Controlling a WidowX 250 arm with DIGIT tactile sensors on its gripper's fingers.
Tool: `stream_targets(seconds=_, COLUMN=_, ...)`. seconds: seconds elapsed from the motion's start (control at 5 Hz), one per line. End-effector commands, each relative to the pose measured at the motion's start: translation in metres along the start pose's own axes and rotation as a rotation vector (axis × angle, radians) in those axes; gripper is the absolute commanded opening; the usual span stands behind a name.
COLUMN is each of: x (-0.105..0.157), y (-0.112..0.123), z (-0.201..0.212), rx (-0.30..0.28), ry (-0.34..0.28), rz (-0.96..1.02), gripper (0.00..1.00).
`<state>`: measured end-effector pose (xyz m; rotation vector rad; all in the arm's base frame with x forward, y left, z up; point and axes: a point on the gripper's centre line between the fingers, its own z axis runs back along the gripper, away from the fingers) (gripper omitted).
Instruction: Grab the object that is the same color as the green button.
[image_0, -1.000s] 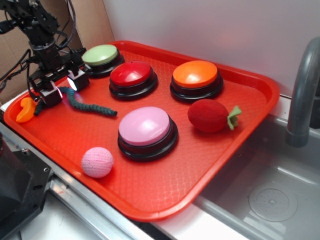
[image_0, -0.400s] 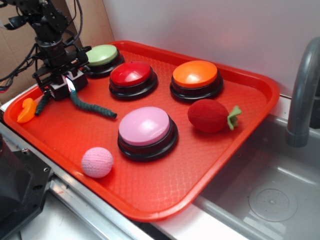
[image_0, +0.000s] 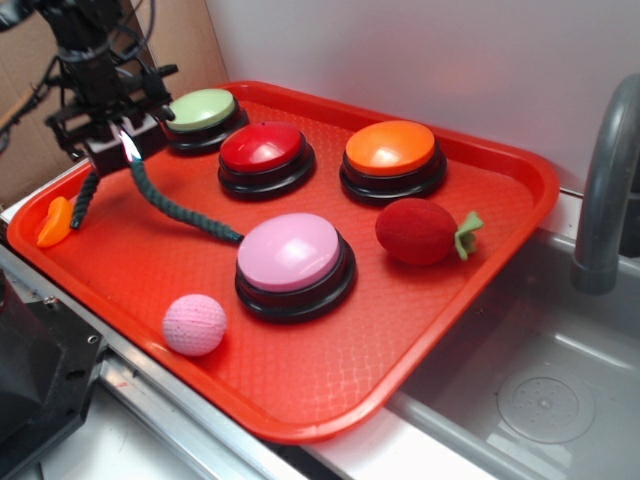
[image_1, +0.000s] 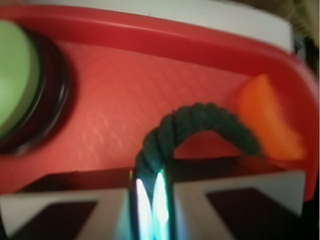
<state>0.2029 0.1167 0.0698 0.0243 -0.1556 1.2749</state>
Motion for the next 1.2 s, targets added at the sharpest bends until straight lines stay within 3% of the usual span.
stream_targets(seconds=0.0, x=-0.007, y=-0.006, z=0.070, rx=-0.090, ry=0.048, rz=-0.470, gripper=0.00)
stream_targets(seconds=0.2, x=-0.018, y=-0.011, z=0.080, rx=-0.080, ry=0.087, rz=-0.651, gripper=0.00)
stream_targets(seconds=0.4, x=-0.042, y=-0.017, z=0.085, rx=-0.073, ry=0.166, rz=-0.897, gripper=0.00)
stream_targets(seconds=0.6, x=-0.056, y=-0.014, z=0.085, rx=-0.049, ry=0.181, rz=-1.066, gripper=0.00)
stream_targets(seconds=1.0, x=-0.075, y=-0.006, z=0.075, rx=-0.030, ry=0.176, rz=-1.202, gripper=0.00)
